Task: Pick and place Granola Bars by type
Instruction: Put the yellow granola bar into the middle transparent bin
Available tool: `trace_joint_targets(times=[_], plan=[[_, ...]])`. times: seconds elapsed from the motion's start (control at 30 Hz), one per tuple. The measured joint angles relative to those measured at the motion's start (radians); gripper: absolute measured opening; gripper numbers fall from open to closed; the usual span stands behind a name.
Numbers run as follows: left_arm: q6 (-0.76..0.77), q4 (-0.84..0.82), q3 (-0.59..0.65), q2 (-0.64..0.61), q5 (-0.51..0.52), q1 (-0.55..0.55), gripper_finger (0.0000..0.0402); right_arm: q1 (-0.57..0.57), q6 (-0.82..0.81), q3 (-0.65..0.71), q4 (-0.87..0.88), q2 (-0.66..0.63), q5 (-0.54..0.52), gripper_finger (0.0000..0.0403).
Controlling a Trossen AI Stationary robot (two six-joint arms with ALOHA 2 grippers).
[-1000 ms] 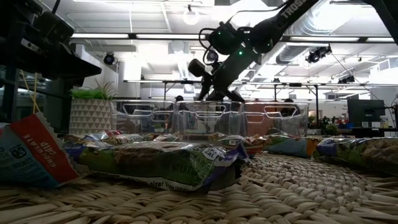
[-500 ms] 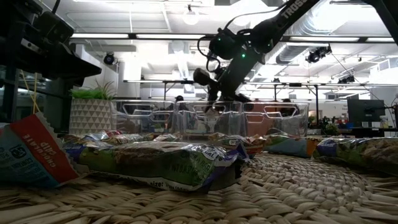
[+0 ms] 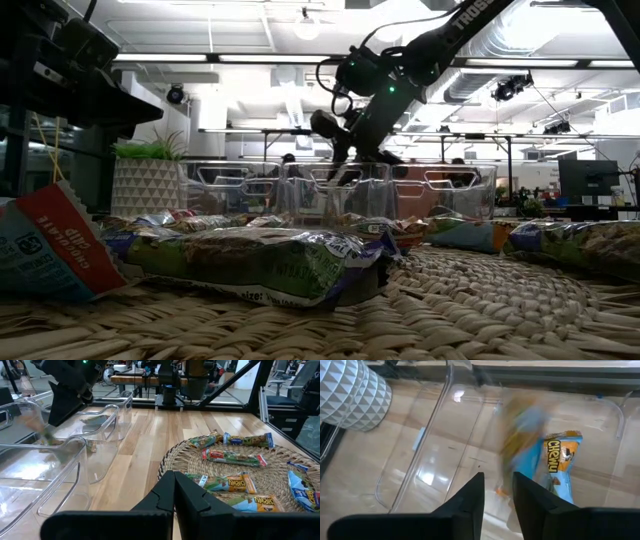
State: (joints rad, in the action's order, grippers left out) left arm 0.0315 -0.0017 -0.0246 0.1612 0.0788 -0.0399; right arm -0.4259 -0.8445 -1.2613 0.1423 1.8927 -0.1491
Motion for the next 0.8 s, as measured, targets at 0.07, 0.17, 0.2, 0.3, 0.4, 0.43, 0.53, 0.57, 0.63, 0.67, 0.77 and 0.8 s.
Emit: trace_joint_targets(times=[0.07,0.17,0.2,0.3,0.4,0.43,0.53,0.57,0.63,0.67,0.77,0.8], plan=[[0.0,0.0,0.0,0.0,0.0,0.0,0.0001,0.0,0.015,0.0,-0.001,0.0,0.006,0.0091],[0.0,0.0,0.0,0.0,0.0,0.0,0.0001,0.0,0.029,0.0,-0.001,0.0,0.024,0.0097],[0.0,0.0,0.0,0.0,0.0,0.0,0.0001,0.0,0.04,0.0,-0.005,0.0,0.029,0.0099],[0.0,0.0,0.0,0.0,0.0,0.0,0.0001,0.0,0.084,0.0,-0.027,0.0,0.056,0.0101],[0.0,0.0,0.0,0.0,0.0,0.0,0.0001,0.0,0.134,0.0,-0.065,-0.007,0.094,0.0101],[0.0,0.0,0.0,0.0,0.0,0.0,0.0001,0.0,0.15,0.0,-0.075,-0.014,0.103,0.0101],[0.0,0.0,0.0,0.0,0.0,0.0,0.0001,0.001,0.215,0.0,-0.089,-0.05,0.108,0.0101],[0.0,0.0,0.0,0.0,0.0,0.0,0.0001,0.001,0.239,0.0,-0.091,-0.067,0.111,0.0102],[0.0,0.0,0.0,0.0,0.0,0.0,0.0001,0.001,0.29,0.0,-0.101,-0.105,0.125,0.0102],[0.0,0.0,0.0,0.0,0.0,0.0,0.0001,0.001,0.312,0.0,-0.102,-0.127,0.144,0.0102],[0.0,0.0,0.0,0.0,0.0,0.0,0.0001,0.001,0.353,0.0,-0.104,-0.2,0.213,0.0102],[0.0,0.0,0.0,0.0,0.0,0.0,0.0001,0.001,0.355,0.0,-0.104,-0.225,0.249,0.0102]])
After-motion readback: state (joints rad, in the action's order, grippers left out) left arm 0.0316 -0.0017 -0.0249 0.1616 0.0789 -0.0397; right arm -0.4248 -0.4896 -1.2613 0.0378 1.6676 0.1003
